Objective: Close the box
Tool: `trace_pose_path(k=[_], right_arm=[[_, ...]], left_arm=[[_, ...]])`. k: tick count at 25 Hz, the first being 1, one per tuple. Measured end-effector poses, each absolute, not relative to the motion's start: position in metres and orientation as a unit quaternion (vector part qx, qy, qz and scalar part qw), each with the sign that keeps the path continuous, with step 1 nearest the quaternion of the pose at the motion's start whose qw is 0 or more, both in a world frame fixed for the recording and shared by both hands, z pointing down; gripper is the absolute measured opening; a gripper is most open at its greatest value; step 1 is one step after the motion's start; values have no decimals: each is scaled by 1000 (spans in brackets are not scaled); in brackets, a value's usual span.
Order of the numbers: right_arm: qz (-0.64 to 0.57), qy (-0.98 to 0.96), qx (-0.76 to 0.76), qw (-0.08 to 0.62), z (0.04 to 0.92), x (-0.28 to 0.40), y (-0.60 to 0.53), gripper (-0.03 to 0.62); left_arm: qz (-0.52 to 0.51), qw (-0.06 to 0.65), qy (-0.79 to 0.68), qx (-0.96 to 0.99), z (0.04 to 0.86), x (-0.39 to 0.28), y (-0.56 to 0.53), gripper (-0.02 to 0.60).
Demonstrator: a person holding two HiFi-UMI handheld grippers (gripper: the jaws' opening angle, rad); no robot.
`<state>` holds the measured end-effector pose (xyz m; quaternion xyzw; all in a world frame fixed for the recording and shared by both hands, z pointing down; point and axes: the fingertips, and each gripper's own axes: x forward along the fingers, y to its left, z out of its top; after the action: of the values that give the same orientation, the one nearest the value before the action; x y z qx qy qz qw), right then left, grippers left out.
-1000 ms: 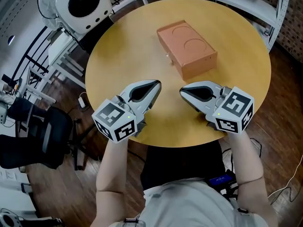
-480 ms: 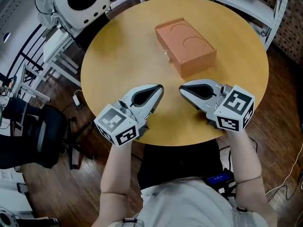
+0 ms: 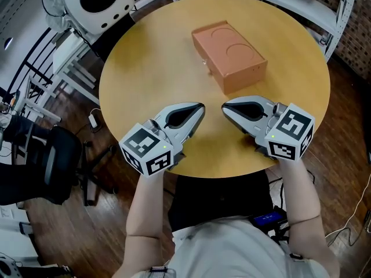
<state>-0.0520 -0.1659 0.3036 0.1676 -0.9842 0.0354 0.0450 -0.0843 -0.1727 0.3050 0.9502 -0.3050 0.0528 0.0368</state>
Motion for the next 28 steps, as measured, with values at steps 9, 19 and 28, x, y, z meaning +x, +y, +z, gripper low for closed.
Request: trace_pose_path(k=[9,19,28], right_arm=[[35,-984,169,44,302,-51,-167,2],[36,-984,168,46,303,-52,-167,2],[36,-984,169,47,303,-52,-166,2]], left_arm=[[53,38,-304,950,303,-84,-172,0],[51,38,-304,950,303,-84,-173,0],[50,38,-297,953,303,-83,-171,0]])
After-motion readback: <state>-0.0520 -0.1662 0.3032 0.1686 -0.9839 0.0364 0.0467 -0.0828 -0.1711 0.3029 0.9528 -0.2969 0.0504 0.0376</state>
